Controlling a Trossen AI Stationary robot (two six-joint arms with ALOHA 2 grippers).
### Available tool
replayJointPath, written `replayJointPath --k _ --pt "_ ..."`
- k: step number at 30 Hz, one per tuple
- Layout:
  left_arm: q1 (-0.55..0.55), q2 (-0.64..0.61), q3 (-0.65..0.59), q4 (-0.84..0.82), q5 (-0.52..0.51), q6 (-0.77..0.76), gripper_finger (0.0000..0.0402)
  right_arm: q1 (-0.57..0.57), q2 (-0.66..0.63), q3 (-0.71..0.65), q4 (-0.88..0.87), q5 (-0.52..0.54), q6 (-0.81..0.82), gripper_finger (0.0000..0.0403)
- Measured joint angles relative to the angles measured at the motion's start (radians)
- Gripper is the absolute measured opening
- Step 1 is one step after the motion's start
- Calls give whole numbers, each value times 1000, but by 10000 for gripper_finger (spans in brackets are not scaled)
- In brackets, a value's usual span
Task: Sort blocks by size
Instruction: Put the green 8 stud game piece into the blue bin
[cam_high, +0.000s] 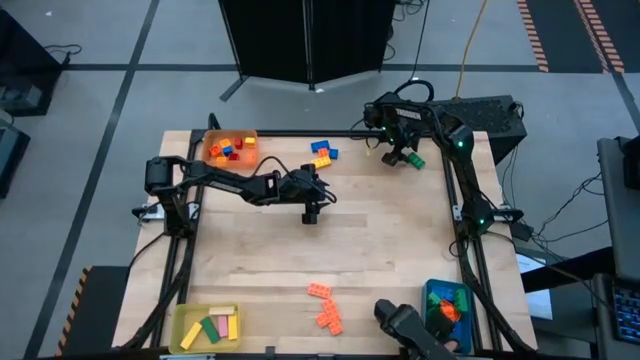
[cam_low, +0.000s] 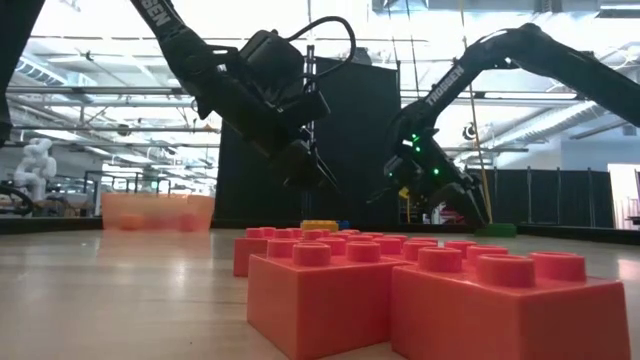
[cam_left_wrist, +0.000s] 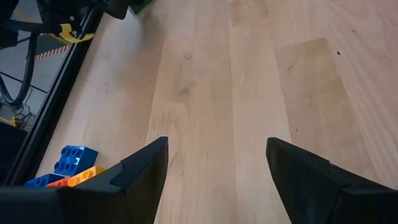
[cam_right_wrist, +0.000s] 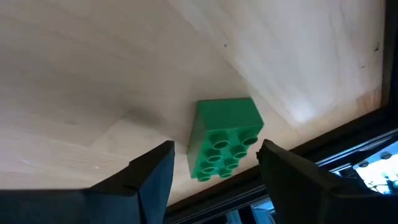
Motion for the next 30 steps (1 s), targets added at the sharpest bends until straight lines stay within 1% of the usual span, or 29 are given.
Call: replayJointPath --k 4,11,15,19,20,27,30 --pt "0 0 0 0 0 -1 272 -13 0 0 0 -47 -1 227" --pt "0 0 0 -4 0 -1 272 -68 0 0 11 -53 -9 227" --pt "0 0 0 -4 0 0 272 -76 0 0 41 -77 -26 227" --pt "0 0 0 -4 0 0 272 -67 0 0 45 -158 -62 227" --pt "0 0 0 -4 0 0 272 -63 0 0 45 -162 -63 227" --pt "0 0 0 -4 0 0 272 -63 -1 0 31 -170 -48 226" --pt "0 0 0 -4 0 0 272 -62 -1 0 5 -111 -49 226"
